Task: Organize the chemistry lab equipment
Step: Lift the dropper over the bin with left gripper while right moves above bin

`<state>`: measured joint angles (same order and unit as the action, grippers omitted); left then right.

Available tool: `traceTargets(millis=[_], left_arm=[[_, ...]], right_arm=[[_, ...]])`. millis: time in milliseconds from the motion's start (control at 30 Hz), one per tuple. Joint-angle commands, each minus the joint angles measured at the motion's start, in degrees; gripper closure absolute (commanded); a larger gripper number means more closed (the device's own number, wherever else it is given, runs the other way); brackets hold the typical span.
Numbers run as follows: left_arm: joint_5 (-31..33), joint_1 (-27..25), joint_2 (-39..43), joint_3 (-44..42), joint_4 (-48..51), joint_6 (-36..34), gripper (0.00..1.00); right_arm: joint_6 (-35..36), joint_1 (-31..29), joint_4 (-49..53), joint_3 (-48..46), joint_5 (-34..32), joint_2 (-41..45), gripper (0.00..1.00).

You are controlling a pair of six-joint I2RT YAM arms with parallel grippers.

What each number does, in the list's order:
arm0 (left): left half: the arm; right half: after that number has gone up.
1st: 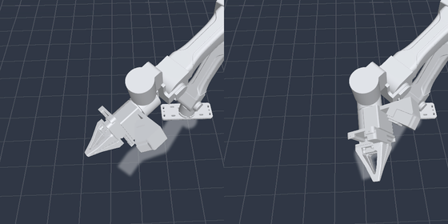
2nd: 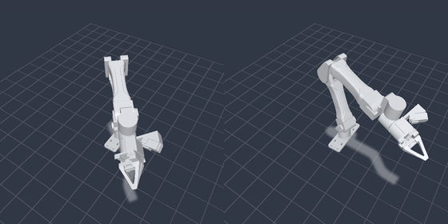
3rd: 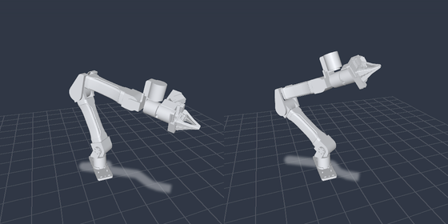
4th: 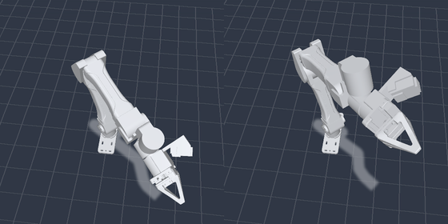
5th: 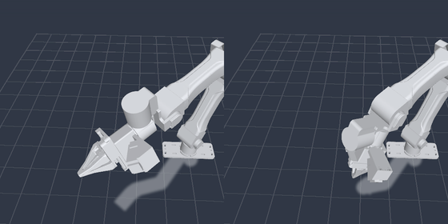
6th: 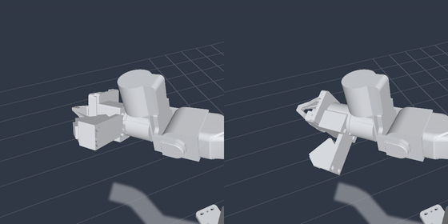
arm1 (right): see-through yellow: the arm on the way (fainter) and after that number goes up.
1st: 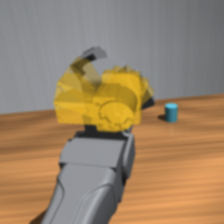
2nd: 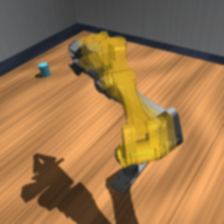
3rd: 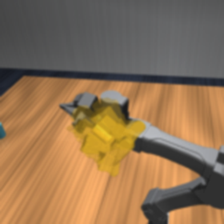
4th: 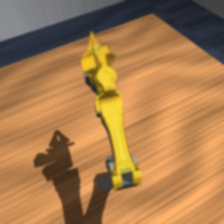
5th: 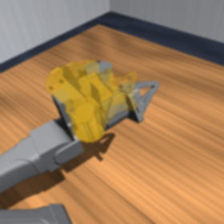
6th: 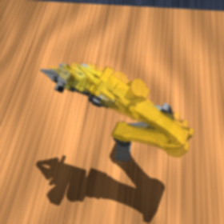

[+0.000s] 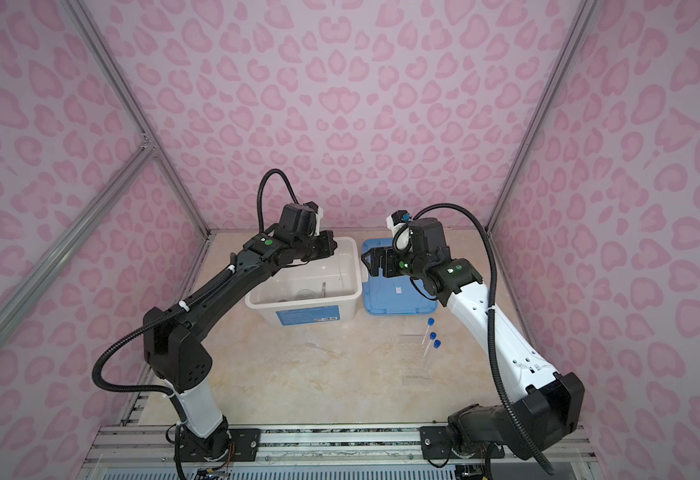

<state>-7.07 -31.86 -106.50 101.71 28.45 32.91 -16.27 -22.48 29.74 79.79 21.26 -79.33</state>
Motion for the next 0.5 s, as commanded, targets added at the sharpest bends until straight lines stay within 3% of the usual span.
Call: traceTargets(millis=[0, 467], left_arm=[[-0.16, 0.22, -2.81, 1.47, -0.66, -1.61, 0.98], [-1.59, 0.57, -10.47, -0.49, -3.86, -3.16, 0.98]], right_arm=[[1.24, -0.07, -0.19, 0.54, 1.03, -1.38, 0.03], [4.32, -0.45, 1.97, 4.46, 1.04, -7.83, 0.05]])
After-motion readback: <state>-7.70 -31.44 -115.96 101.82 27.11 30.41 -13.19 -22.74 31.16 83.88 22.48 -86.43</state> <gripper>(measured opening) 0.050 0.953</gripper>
